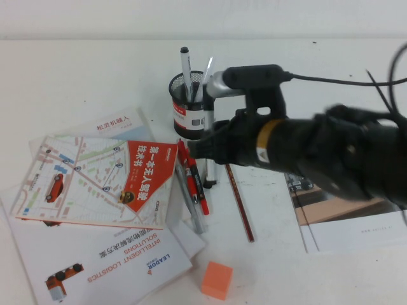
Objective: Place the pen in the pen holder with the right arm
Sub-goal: Place the pen onto the pen holder
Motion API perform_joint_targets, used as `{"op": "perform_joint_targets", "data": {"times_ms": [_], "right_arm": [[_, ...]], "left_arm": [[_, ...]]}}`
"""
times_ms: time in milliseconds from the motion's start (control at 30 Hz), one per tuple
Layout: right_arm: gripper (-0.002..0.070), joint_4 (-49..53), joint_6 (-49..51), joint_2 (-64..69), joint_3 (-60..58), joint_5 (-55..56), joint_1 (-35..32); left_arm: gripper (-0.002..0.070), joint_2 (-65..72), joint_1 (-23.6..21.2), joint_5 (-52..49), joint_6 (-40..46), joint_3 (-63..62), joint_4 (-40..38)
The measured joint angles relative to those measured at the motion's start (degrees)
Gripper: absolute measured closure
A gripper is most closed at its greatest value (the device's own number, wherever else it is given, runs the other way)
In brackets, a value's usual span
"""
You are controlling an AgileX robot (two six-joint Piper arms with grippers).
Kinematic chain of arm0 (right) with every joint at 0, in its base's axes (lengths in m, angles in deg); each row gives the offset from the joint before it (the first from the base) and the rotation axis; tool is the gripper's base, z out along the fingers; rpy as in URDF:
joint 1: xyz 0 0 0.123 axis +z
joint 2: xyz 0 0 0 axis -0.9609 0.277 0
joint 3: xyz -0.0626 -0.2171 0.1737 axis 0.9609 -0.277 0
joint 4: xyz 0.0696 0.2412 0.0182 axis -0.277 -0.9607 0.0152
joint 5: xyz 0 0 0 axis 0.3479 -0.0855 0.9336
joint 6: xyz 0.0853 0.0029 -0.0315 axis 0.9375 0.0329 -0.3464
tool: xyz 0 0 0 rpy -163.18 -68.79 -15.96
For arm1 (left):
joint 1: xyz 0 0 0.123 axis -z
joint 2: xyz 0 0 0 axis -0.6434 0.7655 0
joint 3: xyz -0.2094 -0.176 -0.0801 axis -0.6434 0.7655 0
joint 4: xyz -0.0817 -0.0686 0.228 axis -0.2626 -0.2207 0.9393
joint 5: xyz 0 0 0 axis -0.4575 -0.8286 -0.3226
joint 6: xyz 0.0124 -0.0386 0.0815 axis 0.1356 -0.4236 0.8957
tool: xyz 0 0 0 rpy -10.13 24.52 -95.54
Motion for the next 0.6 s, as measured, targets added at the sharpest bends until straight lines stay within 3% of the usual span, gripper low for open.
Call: {"op": "perform_joint_targets", "data": {"times_ms": [167, 333, 600], "right_arm": [[0.0563, 3.83, 0.61, -1.59, -8.36, 25.09, -4.69], [0.0563, 3.72, -0.44, 0.43, -9.21, 43.83, -11.0], [0.0563, -3.26, -14.06, 6.38, -6.46, 51.04, -15.14]], "left_arm": [[0.0678, 0.0, 0.0, 0.0, 0.0, 0.0, 0.0], [0.0677, 0.0, 0.0, 0.0, 0.0, 0.0, 0.0], [0.0678, 0.0, 0.0, 0.0, 0.0, 0.0, 0.0]]}}
